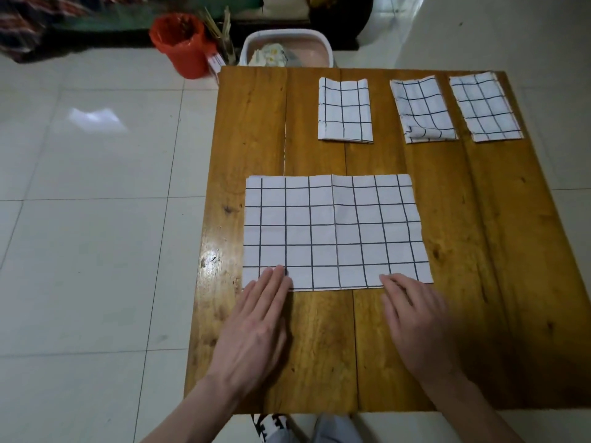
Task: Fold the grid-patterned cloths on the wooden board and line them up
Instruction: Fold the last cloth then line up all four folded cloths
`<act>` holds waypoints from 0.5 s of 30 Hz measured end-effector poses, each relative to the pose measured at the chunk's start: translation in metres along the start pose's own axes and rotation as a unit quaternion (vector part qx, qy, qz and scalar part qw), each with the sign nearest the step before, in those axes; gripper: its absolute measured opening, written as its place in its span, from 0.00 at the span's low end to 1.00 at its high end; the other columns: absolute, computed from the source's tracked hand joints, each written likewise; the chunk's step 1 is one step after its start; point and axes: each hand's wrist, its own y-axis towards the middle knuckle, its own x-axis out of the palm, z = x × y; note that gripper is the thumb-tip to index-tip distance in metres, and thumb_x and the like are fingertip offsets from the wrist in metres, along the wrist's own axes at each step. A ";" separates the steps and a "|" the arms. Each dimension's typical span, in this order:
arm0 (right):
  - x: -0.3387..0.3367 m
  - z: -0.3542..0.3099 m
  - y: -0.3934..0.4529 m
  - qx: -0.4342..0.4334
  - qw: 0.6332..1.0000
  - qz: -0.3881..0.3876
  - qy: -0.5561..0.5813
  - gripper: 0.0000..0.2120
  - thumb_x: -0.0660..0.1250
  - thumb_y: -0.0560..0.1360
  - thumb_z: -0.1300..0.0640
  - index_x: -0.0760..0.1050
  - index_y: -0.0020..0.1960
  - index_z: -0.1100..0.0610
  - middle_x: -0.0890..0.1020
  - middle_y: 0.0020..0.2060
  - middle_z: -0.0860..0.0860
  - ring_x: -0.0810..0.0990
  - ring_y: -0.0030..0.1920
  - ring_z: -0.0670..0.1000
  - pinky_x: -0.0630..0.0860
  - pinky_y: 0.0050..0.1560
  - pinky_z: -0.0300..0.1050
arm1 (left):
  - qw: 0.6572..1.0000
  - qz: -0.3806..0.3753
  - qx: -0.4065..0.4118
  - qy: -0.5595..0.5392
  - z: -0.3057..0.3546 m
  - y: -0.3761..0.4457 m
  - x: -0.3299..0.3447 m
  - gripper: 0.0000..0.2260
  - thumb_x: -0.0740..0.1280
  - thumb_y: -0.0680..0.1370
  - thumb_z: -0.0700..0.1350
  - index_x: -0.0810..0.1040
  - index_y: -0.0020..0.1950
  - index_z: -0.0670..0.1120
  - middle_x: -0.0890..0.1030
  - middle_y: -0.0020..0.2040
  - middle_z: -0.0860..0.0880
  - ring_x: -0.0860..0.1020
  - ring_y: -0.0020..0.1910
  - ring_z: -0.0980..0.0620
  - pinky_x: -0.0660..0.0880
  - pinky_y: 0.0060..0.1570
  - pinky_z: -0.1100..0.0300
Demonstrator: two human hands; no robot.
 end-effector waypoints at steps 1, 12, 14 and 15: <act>-0.001 -0.014 -0.002 -0.011 1.000 -0.012 0.013 0.22 0.56 0.85 0.51 0.75 0.73 0.60 0.80 0.67 0.57 0.78 0.68 0.58 0.73 0.69 0.57 | 1.000 -0.008 -0.006 -0.002 0.008 -0.003 0.000 0.31 0.58 0.84 0.50 0.53 0.85 0.44 0.54 0.86 0.45 0.51 0.85 0.47 0.50 0.82 0.49; 0.025 -0.100 -0.002 -0.124 0.971 -0.202 0.035 0.40 0.46 0.84 0.31 0.50 0.85 0.58 0.50 0.85 0.52 0.47 0.84 0.50 0.51 0.80 0.57 | 0.997 -0.069 -0.040 -0.006 0.040 -0.004 0.026 0.34 0.51 0.84 0.55 0.43 0.85 0.42 0.44 0.86 0.44 0.44 0.85 0.47 0.57 0.81 0.44; 0.025 -0.099 -0.001 -0.121 0.968 -0.214 0.043 0.40 0.45 0.84 0.31 0.48 0.85 0.57 0.49 0.85 0.51 0.46 0.84 0.49 0.50 0.81 0.56 | 0.997 -0.066 -0.038 -0.003 0.037 -0.004 0.028 0.33 0.52 0.85 0.54 0.43 0.85 0.42 0.44 0.86 0.45 0.43 0.85 0.48 0.54 0.82 0.45; 0.025 -0.098 -0.001 -0.119 0.968 -0.215 0.046 0.40 0.45 0.84 0.31 0.48 0.85 0.57 0.49 0.85 0.51 0.46 0.84 0.48 0.50 0.81 0.56 | 0.997 -0.063 -0.037 0.000 0.036 -0.004 0.027 0.33 0.53 0.85 0.53 0.44 0.86 0.43 0.45 0.86 0.45 0.44 0.85 0.49 0.53 0.82 0.46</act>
